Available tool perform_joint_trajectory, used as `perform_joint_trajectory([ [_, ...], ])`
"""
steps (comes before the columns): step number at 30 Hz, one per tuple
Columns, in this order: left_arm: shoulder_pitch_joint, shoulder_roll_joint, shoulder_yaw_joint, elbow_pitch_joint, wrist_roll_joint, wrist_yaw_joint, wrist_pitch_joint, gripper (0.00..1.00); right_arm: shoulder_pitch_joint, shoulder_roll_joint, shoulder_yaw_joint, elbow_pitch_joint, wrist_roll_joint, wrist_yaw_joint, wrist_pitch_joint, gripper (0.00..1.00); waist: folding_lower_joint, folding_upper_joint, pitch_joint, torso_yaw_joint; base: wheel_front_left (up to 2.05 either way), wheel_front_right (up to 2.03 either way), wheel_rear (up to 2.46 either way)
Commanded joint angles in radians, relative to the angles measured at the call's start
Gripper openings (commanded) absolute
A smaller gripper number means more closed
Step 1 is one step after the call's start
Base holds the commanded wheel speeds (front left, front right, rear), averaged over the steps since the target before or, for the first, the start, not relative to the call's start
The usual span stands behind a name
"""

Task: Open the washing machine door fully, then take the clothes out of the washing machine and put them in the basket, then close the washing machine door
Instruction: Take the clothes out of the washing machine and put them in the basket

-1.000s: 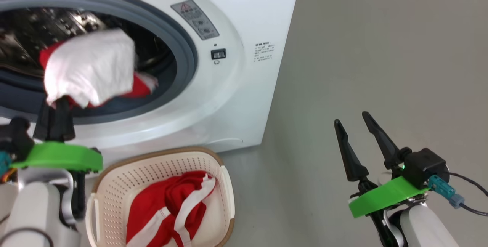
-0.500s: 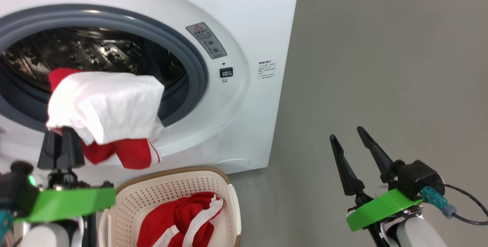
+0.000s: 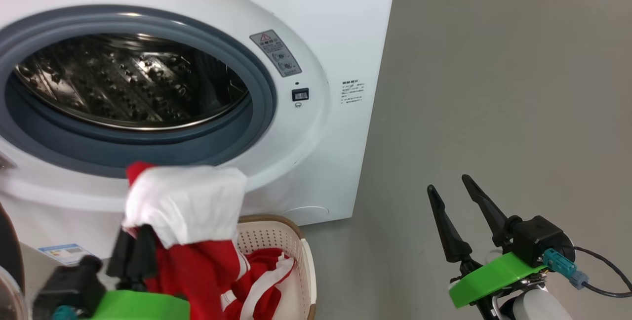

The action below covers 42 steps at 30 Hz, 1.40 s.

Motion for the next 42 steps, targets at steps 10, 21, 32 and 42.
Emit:
perform_joint_trajectory([
  [10, -0.098, -0.013, 0.009, 0.379, -0.104, -0.038, 0.015, 0.0, -0.037, -0.003, 0.031, -0.019, -0.001, 0.007, -0.006, 1.0, 0.0, 0.0, 0.063, 0.003, 0.0, 0.0, 0.0],
  [21, -0.293, -0.022, 0.016, 0.823, -0.21, -0.112, 0.047, 0.0, -0.078, -0.003, 0.037, -0.027, 0.001, 0.007, -0.006, 1.0, 0.0, 0.0, 0.142, -0.013, 0.0, 0.0, 0.0],
  [32, -0.491, -0.018, 0.021, 1.129, -0.318, -0.151, 0.155, 0.0, -0.128, -0.001, 0.049, -0.029, 0.005, 0.007, -0.006, 1.0, 0.0, 0.0, 0.252, -0.046, 0.0, 0.0, 0.0],
  [42, -0.585, -0.009, -0.02, 1.245, -0.328, -0.154, 0.24, 0.0, -0.172, 0.0, 0.049, -0.037, 0.01, 0.007, -0.006, 1.0, 0.0, 0.0, 0.351, -0.065, 0.0, 0.0, 0.0],
])
